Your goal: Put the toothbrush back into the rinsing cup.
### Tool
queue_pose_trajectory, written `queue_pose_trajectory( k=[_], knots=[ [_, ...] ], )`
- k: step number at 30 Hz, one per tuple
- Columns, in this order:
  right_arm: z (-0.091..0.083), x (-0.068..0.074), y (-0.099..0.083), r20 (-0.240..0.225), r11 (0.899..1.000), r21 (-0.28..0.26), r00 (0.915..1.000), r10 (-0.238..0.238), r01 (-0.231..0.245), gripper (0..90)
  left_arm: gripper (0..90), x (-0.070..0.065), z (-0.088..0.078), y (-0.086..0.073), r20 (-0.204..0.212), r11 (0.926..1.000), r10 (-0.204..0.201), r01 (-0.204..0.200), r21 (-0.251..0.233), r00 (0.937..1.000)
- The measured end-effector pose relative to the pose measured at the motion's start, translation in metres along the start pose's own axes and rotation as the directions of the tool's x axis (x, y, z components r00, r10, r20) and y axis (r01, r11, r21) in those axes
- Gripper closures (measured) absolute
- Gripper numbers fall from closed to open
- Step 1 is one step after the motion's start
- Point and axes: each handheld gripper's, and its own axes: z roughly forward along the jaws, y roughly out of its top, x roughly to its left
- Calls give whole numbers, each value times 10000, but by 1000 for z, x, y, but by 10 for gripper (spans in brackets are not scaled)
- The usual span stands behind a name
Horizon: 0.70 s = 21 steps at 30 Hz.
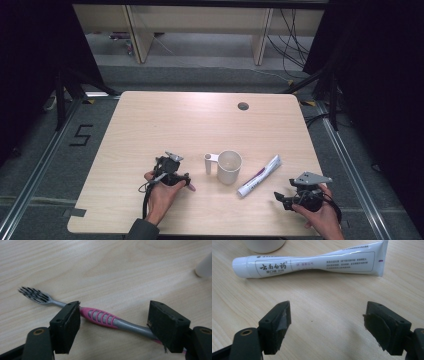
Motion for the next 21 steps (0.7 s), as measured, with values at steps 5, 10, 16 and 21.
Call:
queue_pose_trajectory(
  k=[5, 10, 16, 21],
  knots=[
    [1, 1, 0, -150, 9999, -10, 9998, 107, -107, 224, 343, 5, -6, 0, 271, 9981, 412, -424, 436, 9988],
    [0, 1, 0, -68, 9999, 47, 9999, 98, -98, 224, 382, 9, -8, 2, 776, 9922, 659, -736, 1007, 9948],
    [1, 1, 1, -87, 9999, 104, 10000, 35, -34, 226, 477, 12, -10, 6, 1402, 9821, 915, -1126, 1510, 9859],
    [1, 3, 2, -169, 9998, 121, 9997, 154, -152, 226, 583, 13, -11, 9, 1624, 9717, 1202, -1495, 1827, 9794]
  ],
)
